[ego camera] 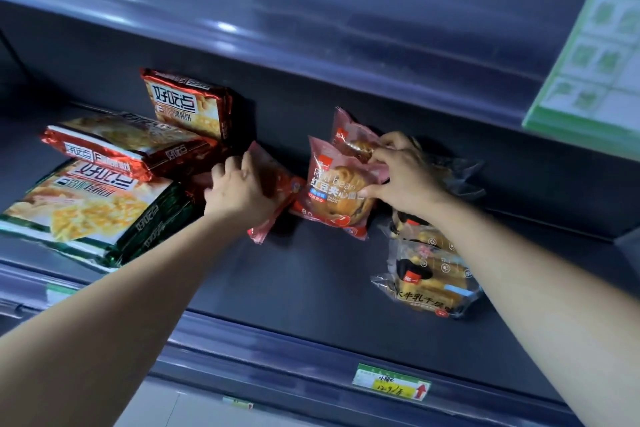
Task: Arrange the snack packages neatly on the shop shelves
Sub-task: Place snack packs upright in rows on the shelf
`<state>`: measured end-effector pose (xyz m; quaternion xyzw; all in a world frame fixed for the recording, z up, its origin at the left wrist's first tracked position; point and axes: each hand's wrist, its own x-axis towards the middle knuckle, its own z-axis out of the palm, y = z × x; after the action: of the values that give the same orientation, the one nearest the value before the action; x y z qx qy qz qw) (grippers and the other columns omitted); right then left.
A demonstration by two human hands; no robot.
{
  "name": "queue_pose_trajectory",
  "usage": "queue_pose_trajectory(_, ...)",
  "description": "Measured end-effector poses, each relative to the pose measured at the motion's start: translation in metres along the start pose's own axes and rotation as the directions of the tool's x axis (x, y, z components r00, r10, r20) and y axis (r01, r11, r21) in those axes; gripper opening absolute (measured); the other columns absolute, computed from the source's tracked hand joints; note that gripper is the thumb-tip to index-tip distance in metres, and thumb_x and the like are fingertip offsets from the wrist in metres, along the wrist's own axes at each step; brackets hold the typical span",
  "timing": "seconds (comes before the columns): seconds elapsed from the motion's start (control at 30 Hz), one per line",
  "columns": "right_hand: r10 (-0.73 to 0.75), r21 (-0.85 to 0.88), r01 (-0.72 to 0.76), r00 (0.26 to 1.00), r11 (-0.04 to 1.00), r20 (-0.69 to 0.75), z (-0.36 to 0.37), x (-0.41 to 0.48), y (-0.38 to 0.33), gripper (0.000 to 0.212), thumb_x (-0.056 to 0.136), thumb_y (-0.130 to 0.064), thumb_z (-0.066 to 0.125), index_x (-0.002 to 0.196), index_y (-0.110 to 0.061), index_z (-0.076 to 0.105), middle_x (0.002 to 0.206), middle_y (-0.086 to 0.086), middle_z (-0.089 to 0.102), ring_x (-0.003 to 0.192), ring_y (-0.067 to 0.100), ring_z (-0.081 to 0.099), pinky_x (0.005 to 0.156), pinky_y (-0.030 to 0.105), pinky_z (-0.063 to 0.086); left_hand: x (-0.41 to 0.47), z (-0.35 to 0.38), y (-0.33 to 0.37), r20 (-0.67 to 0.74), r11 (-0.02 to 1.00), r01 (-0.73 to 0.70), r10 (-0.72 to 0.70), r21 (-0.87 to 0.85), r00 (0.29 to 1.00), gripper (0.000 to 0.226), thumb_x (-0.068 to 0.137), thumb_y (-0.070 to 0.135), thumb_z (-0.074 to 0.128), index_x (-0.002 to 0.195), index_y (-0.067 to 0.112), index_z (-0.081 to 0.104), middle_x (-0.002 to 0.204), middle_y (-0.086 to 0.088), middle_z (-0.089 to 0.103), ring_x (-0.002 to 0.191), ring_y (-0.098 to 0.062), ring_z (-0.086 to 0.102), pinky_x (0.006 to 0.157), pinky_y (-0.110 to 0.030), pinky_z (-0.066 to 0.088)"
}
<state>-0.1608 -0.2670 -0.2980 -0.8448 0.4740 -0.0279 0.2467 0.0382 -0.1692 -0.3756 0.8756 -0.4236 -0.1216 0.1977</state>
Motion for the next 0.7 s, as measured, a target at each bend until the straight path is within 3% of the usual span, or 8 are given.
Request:
queue_pose_trajectory(0.07, 0.009, -0.075, -0.013, 0.998, 0.997, -0.056, 0.001, 0.001, 0.001, 0.048, 0.086, -0.022, 0.070, 0.129, -0.009, 0.054, 0.132, 0.005, 0.053, 0.117, 0.022, 0.050, 0.091, 0.020, 0.034, 0.000, -0.005, -0.005, -0.022, 0.998, 0.014, -0.015, -0.055, 1.000, 0.115, 0.068, 0.056, 0.075, 0.150, 0.005, 0.013, 0.143, -0.022, 0.028, 0.134, -0.040, 0.024, 0.112, -0.046, 0.022)
queue_pose_trajectory(0.1, 0.016, -0.079, -0.021, 0.998, 0.997, -0.060, 0.002, 0.001, 0.000, 0.048, 0.086, -0.023, 0.069, 0.130, -0.009, 0.053, 0.137, 0.007, 0.051, 0.122, 0.024, 0.048, 0.094, 0.022, 0.034, -0.001, -0.007, -0.009, -0.020, 0.999, 0.020, -0.021, -0.048, 1.000, 0.115, 0.066, 0.050, 0.080, 0.149, 0.002, 0.016, 0.142, -0.024, 0.029, 0.132, -0.041, 0.025, 0.112, -0.043, 0.021)
queue_pose_trajectory(0.23, 0.043, -0.108, -0.046, 0.999, 0.993, -0.021, 0.003, 0.001, -0.002, 0.048, 0.089, -0.022, 0.066, 0.132, -0.007, 0.050, 0.139, 0.010, 0.049, 0.124, 0.026, 0.047, 0.097, 0.025, 0.035, -0.009, -0.008, -0.022, -0.176, 0.992, -0.097, 0.082, -0.076, 0.981, 0.096, 0.056, 0.035, 0.088, 0.129, -0.004, 0.041, 0.126, -0.024, 0.042, 0.118, -0.041, 0.036, 0.103, -0.042, 0.026)
queue_pose_trajectory(0.37, 0.050, -0.145, -0.052, 0.999, 0.988, -0.018, 0.004, 0.001, -0.003, 0.050, 0.091, -0.023, 0.064, 0.134, -0.006, 0.047, 0.143, 0.011, 0.045, 0.129, 0.027, 0.043, 0.103, 0.030, 0.033, -0.023, -0.007, -0.035, -0.367, 0.971, -0.203, 0.145, -0.125, 0.919, 0.098, 0.049, 0.021, 0.091, 0.130, -0.006, 0.043, 0.117, -0.026, 0.045, 0.109, -0.043, 0.038, 0.098, -0.042, 0.026)
queue_pose_trajectory(0.47, 0.036, -0.194, -0.047, 0.998, 0.980, -0.059, 0.005, 0.000, -0.004, 0.053, 0.091, -0.025, 0.064, 0.136, -0.006, 0.045, 0.144, 0.012, 0.042, 0.132, 0.028, 0.039, 0.105, 0.031, 0.031, -0.033, -0.009, -0.040, -0.464, 0.936, -0.320, 0.221, -0.147, 0.858, 0.101, 0.045, 0.019, 0.091, 0.131, -0.005, 0.043, 0.116, -0.025, 0.045, 0.108, -0.035, 0.036, 0.098, -0.036, 0.025)
queue_pose_trajectory(0.57, 0.018, -0.236, -0.041, 0.995, 0.971, -0.101, 0.005, -0.003, -0.006, 0.051, 0.091, -0.025, 0.064, 0.135, -0.007, 0.046, 0.142, 0.011, 0.044, 0.131, 0.027, 0.040, 0.101, 0.029, 0.033, -0.045, -0.011, -0.031, -0.468, 0.878, -0.472, 0.383, -0.083, 0.796, 0.093, 0.053, 0.031, 0.085, 0.130, -0.002, 0.044, 0.120, -0.023, 0.044, 0.110, -0.033, 0.036, 0.099, -0.035, 0.027)
queue_pose_trajectory(0.63, 0.009, -0.285, -0.050, 0.990, 0.957, -0.143, 0.007, -0.004, -0.006, 0.048, 0.091, -0.025, 0.063, 0.134, -0.008, 0.047, 0.139, 0.011, 0.046, 0.129, 0.028, 0.042, 0.100, 0.030, 0.035, -0.052, -0.010, -0.020, -0.412, 0.807, -0.591, 0.540, 0.004, 0.734, 0.086, 0.063, 0.043, 0.076, 0.130, -0.001, 0.045, 0.124, -0.022, 0.042, 0.112, -0.033, 0.037, 0.102, -0.036, 0.029)
queue_pose_trajectory(0.7, -0.029, -0.361, -0.049, 0.977, 0.931, -0.209, 0.009, -0.004, -0.003, 0.046, 0.091, -0.021, 0.063, 0.133, -0.012, 0.048, 0.138, 0.010, 0.046, 0.128, 0.030, 0.043, 0.102, 0.035, 0.039, -0.056, -0.004, -0.008, -0.322, 0.714, -0.695, 0.680, 0.085, 0.659, 0.086, 0.064, 0.041, 0.081, 0.131, 0.000, 0.046, 0.127, -0.020, 0.041, 0.115, -0.034, 0.038, 0.106, -0.036, 0.029)
